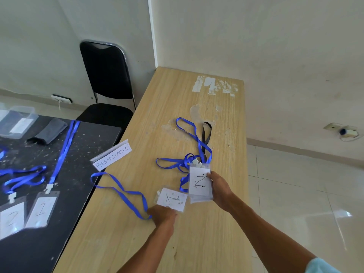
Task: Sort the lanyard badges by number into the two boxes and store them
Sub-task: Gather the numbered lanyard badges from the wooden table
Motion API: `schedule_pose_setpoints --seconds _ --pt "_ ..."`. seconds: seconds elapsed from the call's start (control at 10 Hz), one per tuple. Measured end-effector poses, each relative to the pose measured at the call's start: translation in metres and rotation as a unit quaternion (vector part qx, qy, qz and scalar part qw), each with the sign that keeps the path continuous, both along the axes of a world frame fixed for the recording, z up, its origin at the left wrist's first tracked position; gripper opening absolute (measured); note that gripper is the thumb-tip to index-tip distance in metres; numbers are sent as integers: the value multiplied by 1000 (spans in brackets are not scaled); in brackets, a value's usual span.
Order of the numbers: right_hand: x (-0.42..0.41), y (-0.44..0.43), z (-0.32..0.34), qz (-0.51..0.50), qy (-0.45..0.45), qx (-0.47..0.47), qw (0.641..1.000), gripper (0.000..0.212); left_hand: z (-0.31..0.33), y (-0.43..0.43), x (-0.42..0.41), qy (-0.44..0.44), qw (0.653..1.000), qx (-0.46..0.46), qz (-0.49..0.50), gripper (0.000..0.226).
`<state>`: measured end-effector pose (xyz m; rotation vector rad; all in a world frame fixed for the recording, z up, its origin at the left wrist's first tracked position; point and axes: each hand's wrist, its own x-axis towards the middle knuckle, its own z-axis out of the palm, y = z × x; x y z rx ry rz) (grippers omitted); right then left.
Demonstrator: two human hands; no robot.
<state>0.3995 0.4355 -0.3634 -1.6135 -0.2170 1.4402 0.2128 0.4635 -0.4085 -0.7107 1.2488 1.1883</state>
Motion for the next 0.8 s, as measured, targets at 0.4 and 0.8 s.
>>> schedule_pose_setpoints --seconds 0.4,0.8 --pt "-20 4 10 -42 -30 -39 998 30 58 45 -32 253 755 293 -530 18" --pt "-68 1 42 -44 86 16 995 32 90 49 -41 344 576 361 -648 28"
